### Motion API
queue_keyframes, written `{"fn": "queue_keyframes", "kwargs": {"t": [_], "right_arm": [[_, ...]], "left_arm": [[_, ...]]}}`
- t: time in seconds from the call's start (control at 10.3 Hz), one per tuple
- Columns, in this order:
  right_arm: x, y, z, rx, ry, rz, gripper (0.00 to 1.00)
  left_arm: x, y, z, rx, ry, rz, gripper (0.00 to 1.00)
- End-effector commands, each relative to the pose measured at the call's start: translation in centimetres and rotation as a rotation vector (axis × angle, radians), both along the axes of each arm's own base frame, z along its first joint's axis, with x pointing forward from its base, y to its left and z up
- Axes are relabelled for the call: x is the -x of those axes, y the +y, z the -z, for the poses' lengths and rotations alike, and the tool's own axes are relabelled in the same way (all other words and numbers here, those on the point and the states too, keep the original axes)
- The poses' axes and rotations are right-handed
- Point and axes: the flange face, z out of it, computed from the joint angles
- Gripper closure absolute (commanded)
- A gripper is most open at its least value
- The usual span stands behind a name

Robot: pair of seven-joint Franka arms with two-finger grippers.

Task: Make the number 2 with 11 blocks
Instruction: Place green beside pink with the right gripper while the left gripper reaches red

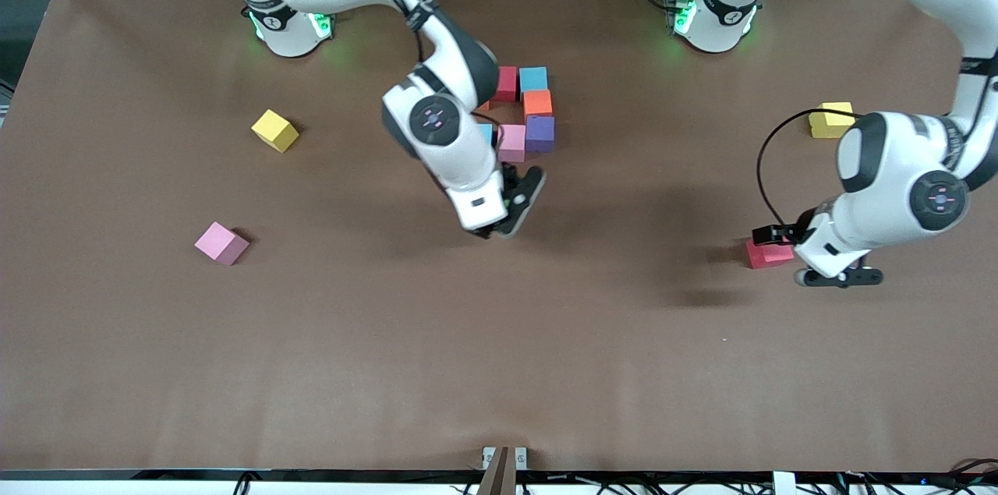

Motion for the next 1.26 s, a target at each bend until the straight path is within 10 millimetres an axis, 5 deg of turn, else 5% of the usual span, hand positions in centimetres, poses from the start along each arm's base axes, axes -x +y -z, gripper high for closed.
{"fn": "queue_keyframes", "kwargs": {"t": [0.0, 0.19, 0.48, 0.87, 1.16], "right_arm": [[0.3, 1.7, 0.7, 0.013, -0.091, -0.200, 1.00], [1.0, 1.9, 2.0, 0.030, -0.120, -0.325, 1.00], [5.5, 1.7, 7.5, 0.110, -0.064, -0.425, 1.00], [9.4, 4.2, 8.3, 0.117, -0.043, -0.439, 1.00], [9.7, 3.0, 10.0, 0.176, -0.051, -0.480, 1.00]], "left_arm": [[1.0, 0.4, 2.7, 0.015, 0.002, 0.001, 0.00], [1.0, 1.9, 4.2, 0.024, 0.005, -0.036, 0.00], [1.1, 3.0, 5.4, -0.011, 0.016, -0.024, 0.00], [1.2, 3.2, 7.1, -0.066, 0.031, -0.075, 0.00], [0.7, 3.1, 8.2, -0.047, 0.014, -0.080, 0.00]]}}
